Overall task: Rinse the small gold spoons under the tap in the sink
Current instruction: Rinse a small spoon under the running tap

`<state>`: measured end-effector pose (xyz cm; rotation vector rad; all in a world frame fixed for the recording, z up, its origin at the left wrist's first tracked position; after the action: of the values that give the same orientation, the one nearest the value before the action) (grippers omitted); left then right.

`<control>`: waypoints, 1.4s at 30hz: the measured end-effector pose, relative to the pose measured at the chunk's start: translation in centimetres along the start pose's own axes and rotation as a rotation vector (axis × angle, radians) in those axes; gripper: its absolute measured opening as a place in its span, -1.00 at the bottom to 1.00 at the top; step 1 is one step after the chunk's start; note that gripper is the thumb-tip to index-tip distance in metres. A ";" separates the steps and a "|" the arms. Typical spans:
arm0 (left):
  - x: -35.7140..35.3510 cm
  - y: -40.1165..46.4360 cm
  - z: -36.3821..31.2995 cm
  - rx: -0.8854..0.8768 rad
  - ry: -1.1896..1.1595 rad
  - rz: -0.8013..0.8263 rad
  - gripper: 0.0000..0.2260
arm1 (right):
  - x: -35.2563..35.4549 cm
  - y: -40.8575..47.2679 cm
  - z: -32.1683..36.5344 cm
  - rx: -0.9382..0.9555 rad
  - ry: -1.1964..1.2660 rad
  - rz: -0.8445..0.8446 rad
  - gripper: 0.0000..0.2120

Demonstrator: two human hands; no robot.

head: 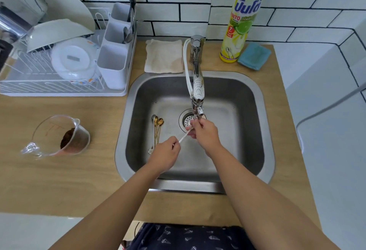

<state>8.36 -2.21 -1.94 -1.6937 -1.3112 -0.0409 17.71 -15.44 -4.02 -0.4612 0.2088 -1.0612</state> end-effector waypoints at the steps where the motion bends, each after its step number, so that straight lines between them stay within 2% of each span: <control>1: 0.0 0.0 0.0 -0.002 0.003 -0.008 -0.79 | -0.2 -0.1 0.0 -0.003 0.002 0.021 -0.84; 3: 0.0 0.2 0.1 -0.006 0.015 -0.012 -0.79 | -0.4 -0.3 0.1 -0.005 0.015 0.036 -0.88; 7: 0.0 0.3 0.1 -0.020 0.028 -0.011 -0.79 | -0.3 -0.3 -0.2 -0.016 0.126 0.014 -0.81; 10: -0.1 0.4 0.3 -0.019 0.028 -0.015 -0.79 | -0.5 -0.4 -0.3 -0.020 0.072 0.052 -0.92; 13: -0.1 0.5 0.1 -0.031 0.053 -0.009 -0.79 | -0.2 -0.1 -0.3 -0.013 0.104 -0.007 -0.83; 16: -0.1 0.6 0.2 -0.020 0.056 -0.011 -0.79 | -0.5 0.0 0.0 -0.027 0.000 0.063 -0.92; 20: 0.1 0.4 0.3 -0.039 0.056 -0.018 -0.79 | -0.3 0.3 0.0 -0.014 0.066 0.032 -0.82; 22: 0.3 0.5 0.4 -0.035 0.049 -0.026 -0.79 | -0.5 0.3 0.0 -0.027 -0.040 0.090 -0.85; 26: 0.3 0.4 0.4 -0.038 0.048 -0.008 -0.79 | -0.2 0.5 -0.3 -0.003 -0.005 0.008 -0.87; 29: 0.5 0.2 0.3 -0.018 0.047 0.013 -0.79 | -0.3 0.4 -0.5 -0.012 -0.038 0.096 -0.92; 31: 0.4 0.0 0.4 0.012 -0.021 0.056 -0.77 | 0.1 0.4 -0.6 -0.051 0.144 0.054 -0.87; 34: 0.4 -0.2 0.9 0.103 -0.338 0.191 -0.70 | 0.5 0.1 -0.8 -0.131 0.437 0.180 -0.83; 36: 0.6 -0.3 0.9 0.144 -0.507 0.288 -0.63 | 0.4 -0.1 -1.3 -0.119 0.480 0.266 -0.85; 38: 0.9 -0.1 0.9 0.136 -0.563 0.369 -0.57 | 0.4 -0.3 -1.7 -0.093 0.532 0.283 -0.84; 40: 1.2 0.2 0.8 0.131 -0.574 0.411 -0.55 | 0.4 -0.2 -1.9 -0.078 0.565 0.290 -0.72; 42: 1.3 0.4 0.8 0.125 -0.553 0.409 -0.54 | 0.5 -0.1 -1.9 -0.074 0.472 0.297 -0.63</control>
<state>8.80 -0.70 -1.93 -1.9032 -1.2854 0.7802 17.16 -16.38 -5.60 -0.2294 0.7153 -0.8581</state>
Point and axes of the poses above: each hand's wrist, its own y-axis towards the middle knuckle, its own x-axis out of the back of the hand, z = x × y, the point moved 2 cm from there along y, towards the middle knuckle, and after that the axes turned 14 degrees about z, right-handed, at the moved point
